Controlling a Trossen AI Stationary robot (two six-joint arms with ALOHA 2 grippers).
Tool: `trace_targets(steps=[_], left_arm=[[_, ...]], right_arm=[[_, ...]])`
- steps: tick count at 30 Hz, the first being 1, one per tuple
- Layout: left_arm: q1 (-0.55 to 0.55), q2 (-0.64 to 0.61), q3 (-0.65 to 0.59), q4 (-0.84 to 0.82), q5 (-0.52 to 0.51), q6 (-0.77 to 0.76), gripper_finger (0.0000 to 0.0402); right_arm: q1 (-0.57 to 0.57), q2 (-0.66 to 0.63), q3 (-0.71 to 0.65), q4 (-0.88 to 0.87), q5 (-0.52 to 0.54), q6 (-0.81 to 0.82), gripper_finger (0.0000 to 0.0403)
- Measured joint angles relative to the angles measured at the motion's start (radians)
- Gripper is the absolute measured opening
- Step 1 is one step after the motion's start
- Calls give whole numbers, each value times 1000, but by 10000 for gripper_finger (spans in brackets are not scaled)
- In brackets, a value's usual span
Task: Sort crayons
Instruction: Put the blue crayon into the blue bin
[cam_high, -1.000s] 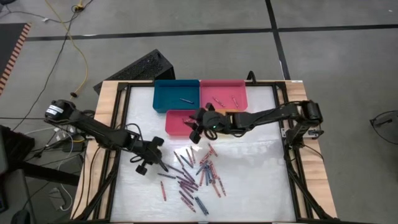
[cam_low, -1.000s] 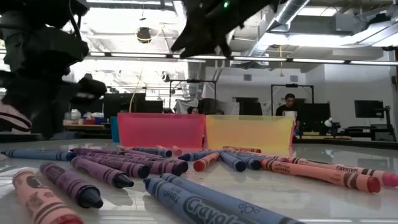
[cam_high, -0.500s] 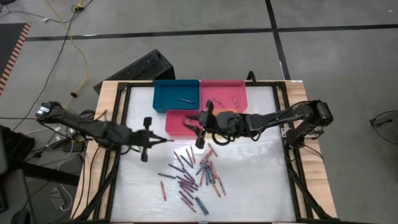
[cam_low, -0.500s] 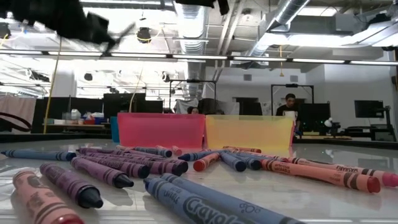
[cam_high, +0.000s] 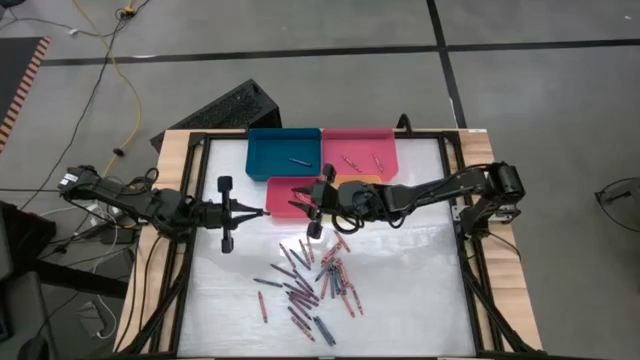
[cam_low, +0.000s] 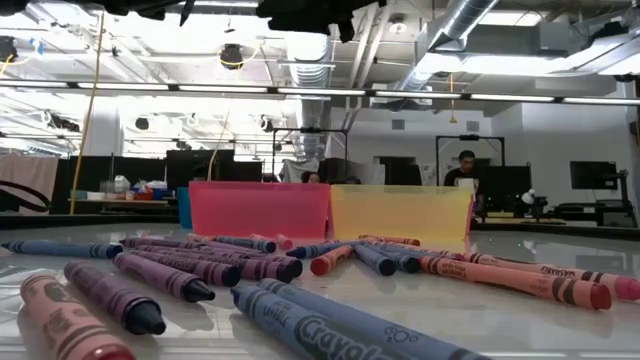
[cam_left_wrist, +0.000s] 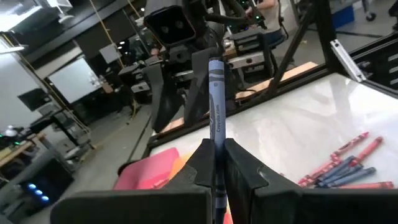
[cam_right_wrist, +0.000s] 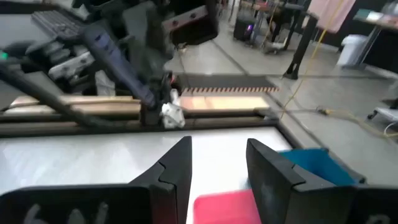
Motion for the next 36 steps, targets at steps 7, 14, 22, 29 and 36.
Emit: trace_targets(steps=[7, 14, 22, 29, 36], left_arm=[[111, 0, 0, 26, 82, 36, 0], [331, 2, 0, 51, 278, 51, 0], [606, 69, 0, 127, 557, -58, 0], [685, 148, 0, 215, 662, -113, 0], [702, 170, 0, 221, 655, -108, 3]], right_arm=[[-71, 9, 1, 61, 0, -51, 147], [-162, 10, 1, 66, -30, -110, 160], [-257, 30, 1, 151, -241, -56, 216], [-239, 98, 0, 271, -273, -31, 239], [-197, 113, 0, 283, -268, -49, 240]])
